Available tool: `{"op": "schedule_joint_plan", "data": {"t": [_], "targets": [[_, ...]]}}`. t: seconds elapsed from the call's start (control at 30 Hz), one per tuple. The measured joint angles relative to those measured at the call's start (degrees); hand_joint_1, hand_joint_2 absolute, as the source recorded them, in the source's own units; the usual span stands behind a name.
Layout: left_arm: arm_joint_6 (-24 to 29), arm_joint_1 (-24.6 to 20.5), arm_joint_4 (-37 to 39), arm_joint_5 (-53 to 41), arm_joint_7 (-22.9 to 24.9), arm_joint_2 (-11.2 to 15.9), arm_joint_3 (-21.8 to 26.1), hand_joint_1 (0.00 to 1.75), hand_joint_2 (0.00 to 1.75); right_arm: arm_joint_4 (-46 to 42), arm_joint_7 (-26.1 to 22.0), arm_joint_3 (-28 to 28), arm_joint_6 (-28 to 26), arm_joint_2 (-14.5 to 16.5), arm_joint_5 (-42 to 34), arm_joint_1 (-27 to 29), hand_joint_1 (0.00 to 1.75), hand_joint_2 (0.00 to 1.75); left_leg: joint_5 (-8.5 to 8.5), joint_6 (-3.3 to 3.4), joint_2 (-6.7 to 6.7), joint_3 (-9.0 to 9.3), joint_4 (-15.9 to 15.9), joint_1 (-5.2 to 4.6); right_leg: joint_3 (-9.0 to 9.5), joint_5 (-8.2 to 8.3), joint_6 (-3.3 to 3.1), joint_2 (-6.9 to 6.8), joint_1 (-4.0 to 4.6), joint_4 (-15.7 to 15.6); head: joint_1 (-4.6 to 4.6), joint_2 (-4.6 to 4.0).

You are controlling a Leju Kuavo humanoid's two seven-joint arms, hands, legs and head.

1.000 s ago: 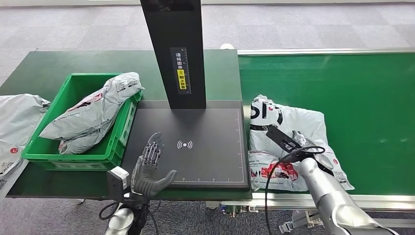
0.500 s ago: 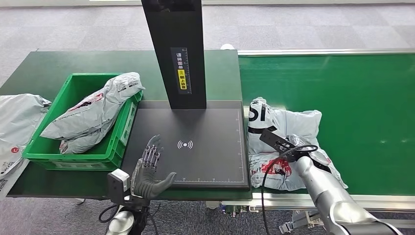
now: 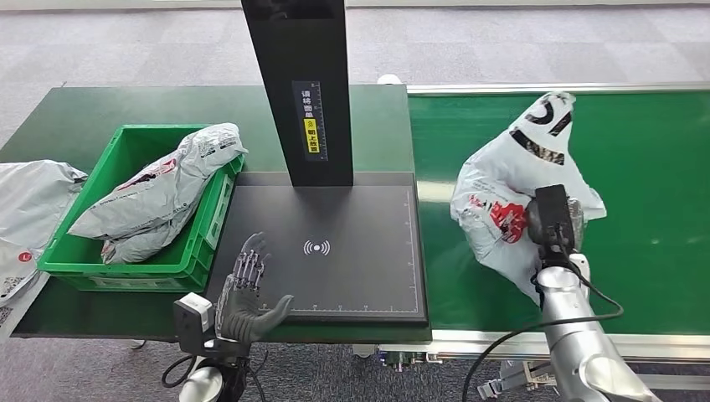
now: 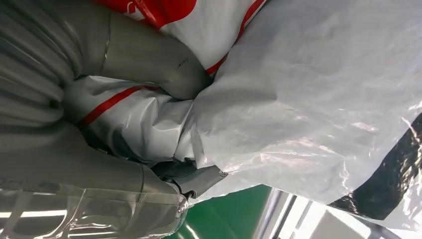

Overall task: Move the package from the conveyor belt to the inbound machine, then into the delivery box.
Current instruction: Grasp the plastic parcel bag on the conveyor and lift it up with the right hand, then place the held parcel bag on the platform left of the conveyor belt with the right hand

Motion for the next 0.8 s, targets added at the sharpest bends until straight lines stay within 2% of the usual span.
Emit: {"op": "schedule_joint_plan", "data": {"t": [0.17, 0.27, 0.37, 0.5, 0.63, 0.8], "targets": [[0.1, -1.1, 0.1, 0.1, -0.6, -0.1, -0.1, 0.0, 1.75, -3.5, -5.6, -6.0, 4.4, 0.8, -7.9, 0.7, 1.75, 1.75, 0.0, 0.0, 0.05, 0.02, 0.0, 0.01, 0.0, 0.01, -0.01, 0.04, 0.0, 0.0, 0.0, 0.0], [0.5, -1.3, 0.2, 0.1, -1.4, -0.1, -0.1, 0.0, 1.75, -7.1, -9.4, -6.9, 6.4, 1.7, -11.2, 1.8, 1.75, 1.75, 0.01, -0.01, 0.05, 0.02, 0.0, 0.02, -0.01, 0.01, -0.01, 0.05, 0.0, 0.0, -0.01, 0.0], [1.4, -1.4, 0.2, 0.0, -2.0, -0.1, -0.1, 0.0, 1.75, -13.7, -11.7, -5.7, 6.5, 2.9, -10.6, 4.2, 1.75, 1.75, 0.0, -0.01, 0.05, 0.01, 0.0, 0.03, -0.02, 0.0, -0.01, 0.05, 0.01, 0.0, -0.01, 0.0], [2.8, -1.6, 0.1, 0.1, -2.1, -0.1, -0.1, 0.0, 1.75, -25.0, -12.9, 0.8, 5.2, 4.6, -6.2, 8.3, 1.75, 1.75, -0.01, -0.02, 0.12, 0.01, 0.0, 0.04, -0.06, -0.01, -0.02, 0.14, 0.01, 0.0, -0.01, 0.01], [3.4, -2.0, 0.0, 0.5, -2.1, -0.1, -0.1, 0.0, 1.75, -31.5, -13.0, 9.3, 4.0, 5.2, -0.2, 10.3, 1.75, 1.75, 0.0, -0.02, 0.13, 0.02, -0.1, 0.05, -0.07, -0.01, -0.02, 0.16, 0.02, 0.0, -0.01, 0.0], [6.1, -2.4, 0.0, -0.6, -2.2, -0.1, -0.1, 0.0, 1.75, -34.6, -12.8, 20.7, -3.5, 5.2, 12.4, 10.8, 1.75, 1.75, 0.02, -0.04, 0.13, 0.03, -0.1, 0.05, -0.05, -0.01, -0.03, 0.15, 0.07, 0.0, -0.01, 0.0]]}}
